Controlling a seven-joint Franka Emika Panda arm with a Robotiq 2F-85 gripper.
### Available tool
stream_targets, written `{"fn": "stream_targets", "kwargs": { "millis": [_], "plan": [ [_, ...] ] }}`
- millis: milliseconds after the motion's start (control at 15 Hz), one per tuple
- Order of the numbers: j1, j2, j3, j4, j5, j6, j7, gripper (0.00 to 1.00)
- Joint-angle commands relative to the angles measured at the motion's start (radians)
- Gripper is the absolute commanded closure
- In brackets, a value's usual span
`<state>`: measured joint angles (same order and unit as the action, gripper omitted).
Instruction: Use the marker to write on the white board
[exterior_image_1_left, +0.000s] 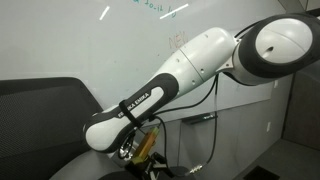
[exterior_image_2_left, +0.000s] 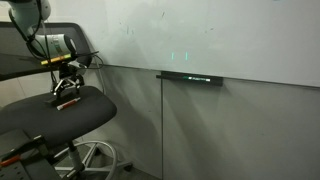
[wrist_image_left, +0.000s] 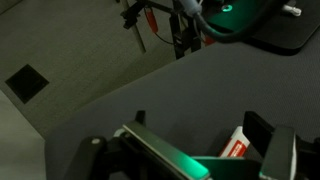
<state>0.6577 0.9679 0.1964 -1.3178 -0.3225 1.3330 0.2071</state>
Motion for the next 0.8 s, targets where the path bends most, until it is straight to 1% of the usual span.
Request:
{"fn": "stream_targets", "kwargs": {
  "millis": [0,267,333,467,733],
  "plan": [
    [-0.017,0.010,0.029,0.064,0.008,-0.041,-0.191,0.00],
    [-0.065,-0.046,0.058,0.015,0.001,0.045,-0.382,0.00],
    [-0.031,-0.005,0.032,0.048,0.001,0.014,-0.300,0.00],
    [-0.041,-0.008,0.033,0.049,0.000,0.017,-0.310,0.00],
    [-0.038,0.004,0.033,0.049,0.001,0.017,-0.309,0.00]
  ]
}}
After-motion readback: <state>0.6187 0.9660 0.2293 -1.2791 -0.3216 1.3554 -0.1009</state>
